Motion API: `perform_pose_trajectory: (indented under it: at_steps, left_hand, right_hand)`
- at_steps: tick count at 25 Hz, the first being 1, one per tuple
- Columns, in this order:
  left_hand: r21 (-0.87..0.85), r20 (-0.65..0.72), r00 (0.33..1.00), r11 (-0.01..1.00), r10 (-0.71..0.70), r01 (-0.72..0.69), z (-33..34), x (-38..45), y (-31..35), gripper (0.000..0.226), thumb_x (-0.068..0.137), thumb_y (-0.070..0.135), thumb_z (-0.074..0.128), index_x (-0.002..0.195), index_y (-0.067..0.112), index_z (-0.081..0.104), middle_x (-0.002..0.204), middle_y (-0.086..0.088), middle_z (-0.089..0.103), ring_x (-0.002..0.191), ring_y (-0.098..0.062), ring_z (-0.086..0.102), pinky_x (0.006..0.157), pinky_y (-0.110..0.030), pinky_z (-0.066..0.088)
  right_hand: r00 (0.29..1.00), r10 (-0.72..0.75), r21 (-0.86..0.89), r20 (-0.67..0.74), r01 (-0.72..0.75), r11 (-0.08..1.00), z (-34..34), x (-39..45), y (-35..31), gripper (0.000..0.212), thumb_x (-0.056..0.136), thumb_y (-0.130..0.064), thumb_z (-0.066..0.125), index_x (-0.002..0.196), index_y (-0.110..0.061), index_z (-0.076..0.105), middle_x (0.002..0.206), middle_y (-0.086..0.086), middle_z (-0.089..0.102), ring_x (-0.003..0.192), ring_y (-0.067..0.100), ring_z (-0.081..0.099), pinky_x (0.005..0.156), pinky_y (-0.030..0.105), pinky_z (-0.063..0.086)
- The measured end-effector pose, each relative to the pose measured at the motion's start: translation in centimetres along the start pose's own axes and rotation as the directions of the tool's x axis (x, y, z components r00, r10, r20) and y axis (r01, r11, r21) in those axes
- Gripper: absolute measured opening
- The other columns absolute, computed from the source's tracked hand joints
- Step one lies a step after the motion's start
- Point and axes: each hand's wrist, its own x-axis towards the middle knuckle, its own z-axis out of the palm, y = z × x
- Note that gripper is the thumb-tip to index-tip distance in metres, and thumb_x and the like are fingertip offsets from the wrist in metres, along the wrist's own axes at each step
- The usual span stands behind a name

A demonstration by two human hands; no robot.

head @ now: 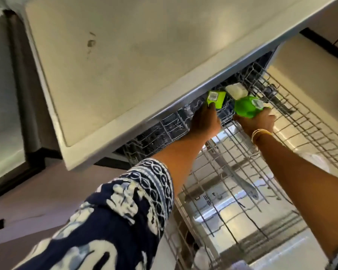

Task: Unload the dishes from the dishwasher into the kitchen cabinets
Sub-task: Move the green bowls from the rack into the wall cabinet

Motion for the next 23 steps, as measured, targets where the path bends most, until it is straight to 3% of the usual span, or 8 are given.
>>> perform_pose_trajectory:
  at_steps: [4,9,15,17,19,23]
  left_hand:
    - [0.009,-0.002,1.000,1.000,-0.007,0.007,1.8,4.4,-0.9,0.078,0.082,0.027,0.069,0.148,0.016,0.028,0.153,-0.016,0.027,0.137,-0.035,0.033,0.109,-0.045,0.035]
    - [0.042,0.032,0.999,0.999,0.020,-0.022,2.2,7.2,-1.6,0.076,0.084,0.035,0.069,0.146,0.020,0.029,0.145,-0.012,0.042,0.130,-0.033,0.044,0.100,-0.042,0.044]
    - [-0.019,0.055,0.996,0.997,-0.070,0.071,1.7,8.7,-0.1,0.082,0.084,0.037,0.069,0.150,0.020,0.023,0.148,-0.011,0.038,0.136,-0.031,0.038,0.105,-0.038,0.034]
    - [-0.011,0.020,0.999,0.999,-0.048,0.048,1.8,9.2,0.0,0.075,0.085,0.033,0.069,0.147,0.021,0.031,0.144,-0.009,0.046,0.133,-0.028,0.042,0.099,-0.033,0.036]
    - [-0.017,-0.049,0.998,0.999,-0.041,0.040,1.9,9.1,0.1,0.057,0.086,0.030,0.068,0.137,0.020,0.046,0.130,-0.006,0.059,0.122,-0.025,0.053,0.083,-0.026,0.036]
    - [-0.029,-0.242,0.967,0.997,-0.080,0.075,2.2,7.6,0.2,0.045,0.073,0.034,0.075,0.112,0.017,0.061,0.113,-0.007,0.067,0.109,-0.028,0.061,0.089,-0.036,0.041]
  right_hand:
    - [0.996,0.067,0.106,-0.059,-0.060,0.993,2.5,3.5,0.3,0.100,0.058,-0.061,0.080,0.131,-0.013,0.032,0.132,0.020,0.042,0.121,0.042,0.046,0.102,0.050,0.043]
    - [0.992,0.098,0.101,-0.084,-0.089,0.991,3.5,6.5,0.6,0.115,0.053,-0.065,0.079,0.138,-0.004,0.031,0.138,0.019,0.041,0.127,0.039,0.042,0.107,0.050,0.039]
    - [0.987,0.047,0.131,-0.151,-0.027,0.991,3.9,5.6,1.2,0.122,0.041,-0.076,0.070,0.134,-0.005,0.035,0.133,0.018,0.044,0.121,0.037,0.047,0.103,0.049,0.044]
    - [0.986,-0.011,0.138,-0.167,0.035,0.990,4.1,5.1,2.0,0.117,0.043,-0.073,0.072,0.134,-0.008,0.036,0.132,0.016,0.043,0.121,0.035,0.047,0.103,0.046,0.045]
    - [0.977,-0.101,0.120,-0.190,0.125,0.985,4.3,4.9,2.8,0.107,0.048,-0.063,0.078,0.132,-0.011,0.037,0.131,0.014,0.044,0.119,0.033,0.047,0.101,0.045,0.046]
    - [0.951,-0.229,0.081,-0.208,0.250,0.965,4.5,3.9,3.4,0.098,0.053,-0.050,0.084,0.131,-0.009,0.039,0.126,0.016,0.047,0.115,0.035,0.050,0.096,0.046,0.048]
